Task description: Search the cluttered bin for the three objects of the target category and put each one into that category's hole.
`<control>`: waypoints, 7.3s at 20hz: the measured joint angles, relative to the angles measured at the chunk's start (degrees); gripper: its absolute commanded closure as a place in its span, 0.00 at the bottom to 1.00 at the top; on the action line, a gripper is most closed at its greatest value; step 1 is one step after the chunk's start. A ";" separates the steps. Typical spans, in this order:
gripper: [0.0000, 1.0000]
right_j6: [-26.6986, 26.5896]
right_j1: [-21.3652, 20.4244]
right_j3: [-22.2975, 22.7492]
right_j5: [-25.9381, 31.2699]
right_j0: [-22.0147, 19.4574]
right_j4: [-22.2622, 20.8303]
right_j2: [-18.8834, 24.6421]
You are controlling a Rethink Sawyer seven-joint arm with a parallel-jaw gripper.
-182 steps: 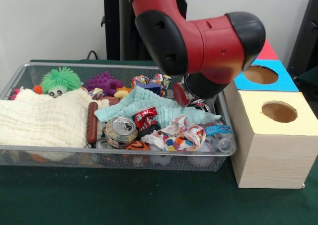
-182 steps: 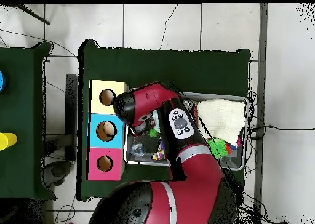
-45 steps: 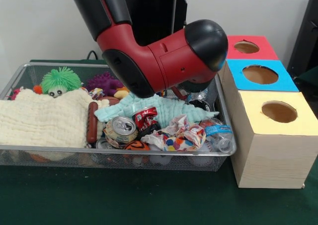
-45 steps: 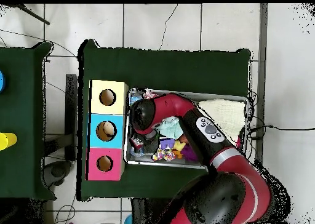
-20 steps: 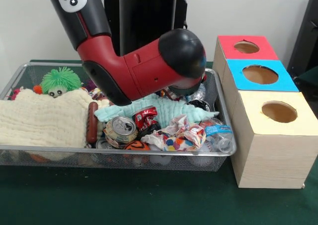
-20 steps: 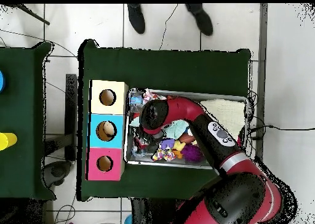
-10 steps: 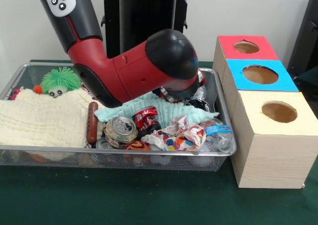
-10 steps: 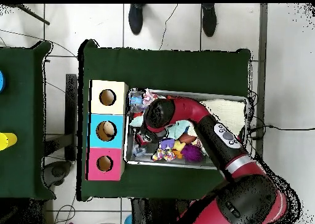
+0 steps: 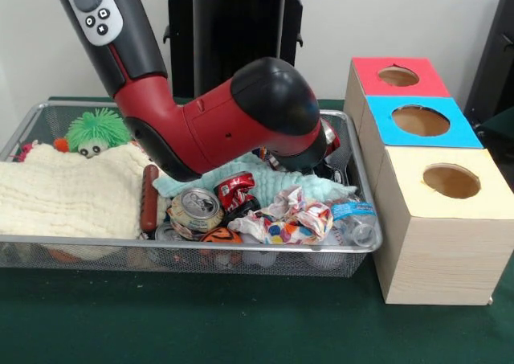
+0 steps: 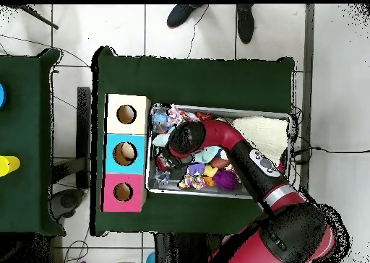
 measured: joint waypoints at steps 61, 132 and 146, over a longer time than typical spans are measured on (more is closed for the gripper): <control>0.00 -1.88 -12.37 -1.89 19.13 12.32 -6.94 -2.48; 0.00 -1.88 -5.82 -1.92 10.24 8.23 -2.63 -1.58; 1.00 -1.88 -4.47 -4.05 11.59 9.31 -2.68 -1.99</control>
